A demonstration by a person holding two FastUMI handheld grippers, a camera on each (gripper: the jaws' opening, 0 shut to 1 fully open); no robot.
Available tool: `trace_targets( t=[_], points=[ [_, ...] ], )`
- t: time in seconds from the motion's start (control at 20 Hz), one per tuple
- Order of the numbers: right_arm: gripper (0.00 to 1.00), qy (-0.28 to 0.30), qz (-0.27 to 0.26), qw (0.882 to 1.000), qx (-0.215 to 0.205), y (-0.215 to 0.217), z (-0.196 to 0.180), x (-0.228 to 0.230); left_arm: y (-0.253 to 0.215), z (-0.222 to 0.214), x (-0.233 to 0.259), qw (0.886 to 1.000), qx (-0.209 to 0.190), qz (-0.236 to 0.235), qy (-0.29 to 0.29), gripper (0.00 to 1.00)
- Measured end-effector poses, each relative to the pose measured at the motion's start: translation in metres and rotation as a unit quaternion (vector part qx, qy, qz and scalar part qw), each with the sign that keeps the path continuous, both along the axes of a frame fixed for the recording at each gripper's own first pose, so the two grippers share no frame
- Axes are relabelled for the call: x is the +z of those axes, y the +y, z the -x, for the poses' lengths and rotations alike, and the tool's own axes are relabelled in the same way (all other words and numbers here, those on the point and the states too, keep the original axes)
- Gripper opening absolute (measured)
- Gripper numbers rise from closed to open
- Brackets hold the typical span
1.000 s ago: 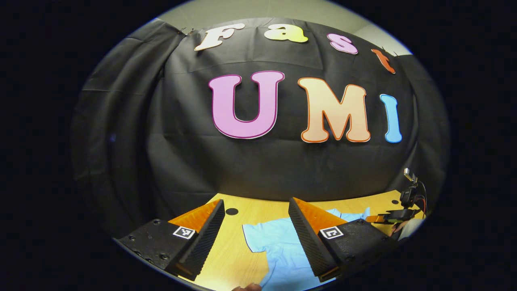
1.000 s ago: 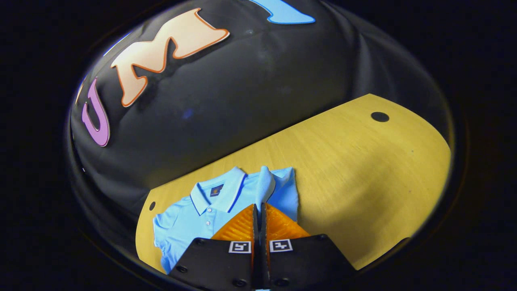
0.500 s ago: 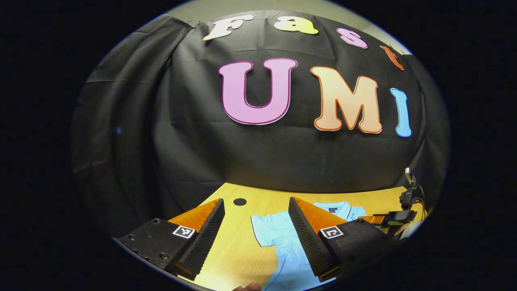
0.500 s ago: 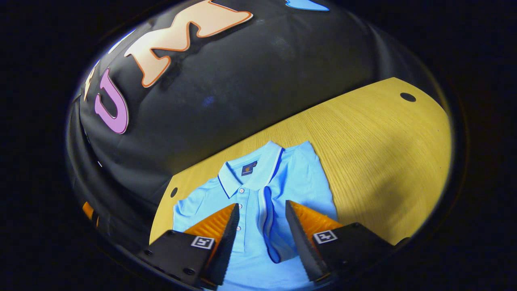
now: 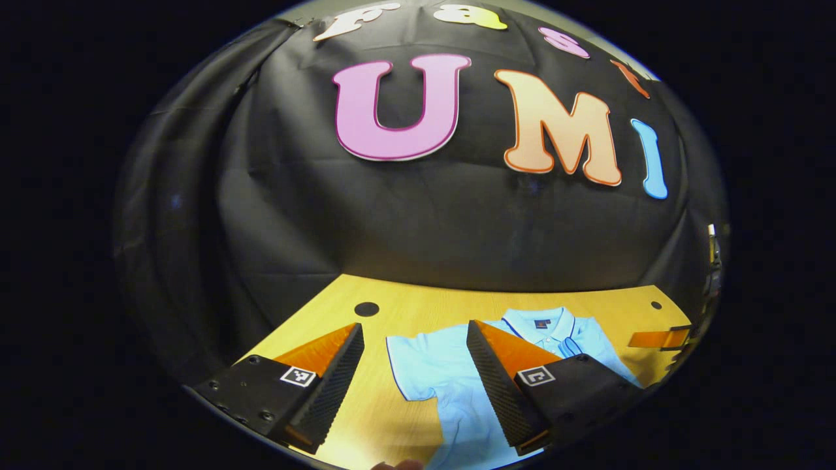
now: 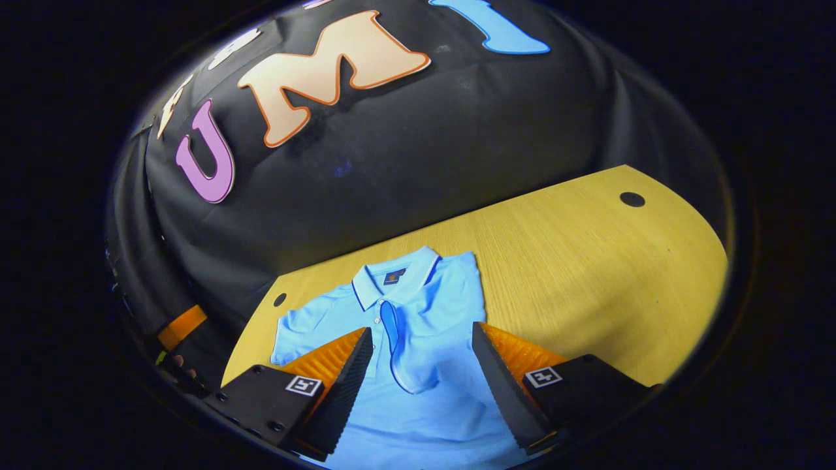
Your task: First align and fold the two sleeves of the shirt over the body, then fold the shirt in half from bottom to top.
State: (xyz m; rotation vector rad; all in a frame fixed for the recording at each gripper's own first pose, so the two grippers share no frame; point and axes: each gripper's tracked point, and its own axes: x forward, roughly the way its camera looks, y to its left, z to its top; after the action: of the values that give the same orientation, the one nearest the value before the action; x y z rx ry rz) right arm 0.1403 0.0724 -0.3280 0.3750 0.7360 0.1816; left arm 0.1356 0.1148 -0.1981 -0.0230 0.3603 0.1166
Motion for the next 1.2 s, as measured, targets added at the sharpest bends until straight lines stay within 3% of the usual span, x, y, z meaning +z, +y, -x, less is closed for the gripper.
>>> trace_targets(
  t=[0.25,0.45,0.6,0.9,1.0,1.1,1.2],
  points=[
    [0.97,0.01,0.028,0.999,-0.015,-0.036,0.028,-0.002,0.006,-0.027,-0.062,0.998,0.0,-0.003,0.056,0.95],
    [0.97,0.016,0.037,0.999,-0.032,-0.057,0.045,-0.005,0.016,-0.035,-0.112,0.993,0.032,0.039,0.109,0.95],
    [0.97,0.025,0.044,0.998,-0.041,-0.069,0.054,-0.01,0.031,-0.039,-0.137,0.988,0.048,0.032,0.141,0.95],
    [0.97,0.028,0.048,0.997,-0.046,-0.072,0.06,-0.013,0.026,-0.047,-0.153,0.983,0.014,0.012,0.185,0.96],
    [0.97,0.026,0.048,0.998,-0.044,-0.069,0.062,-0.015,0.023,-0.05,-0.154,0.98,0.005,0.016,0.197,0.91],
    [0.97,0.029,0.043,0.998,-0.044,-0.065,0.064,-0.017,0.014,-0.05,-0.156,0.978,-0.014,0.023,0.207,0.81],
    [0.97,0.032,0.035,0.998,-0.047,-0.062,0.067,-0.019,0.007,-0.051,-0.155,0.977,-0.029,0.029,0.208,0.48]
  ],
)
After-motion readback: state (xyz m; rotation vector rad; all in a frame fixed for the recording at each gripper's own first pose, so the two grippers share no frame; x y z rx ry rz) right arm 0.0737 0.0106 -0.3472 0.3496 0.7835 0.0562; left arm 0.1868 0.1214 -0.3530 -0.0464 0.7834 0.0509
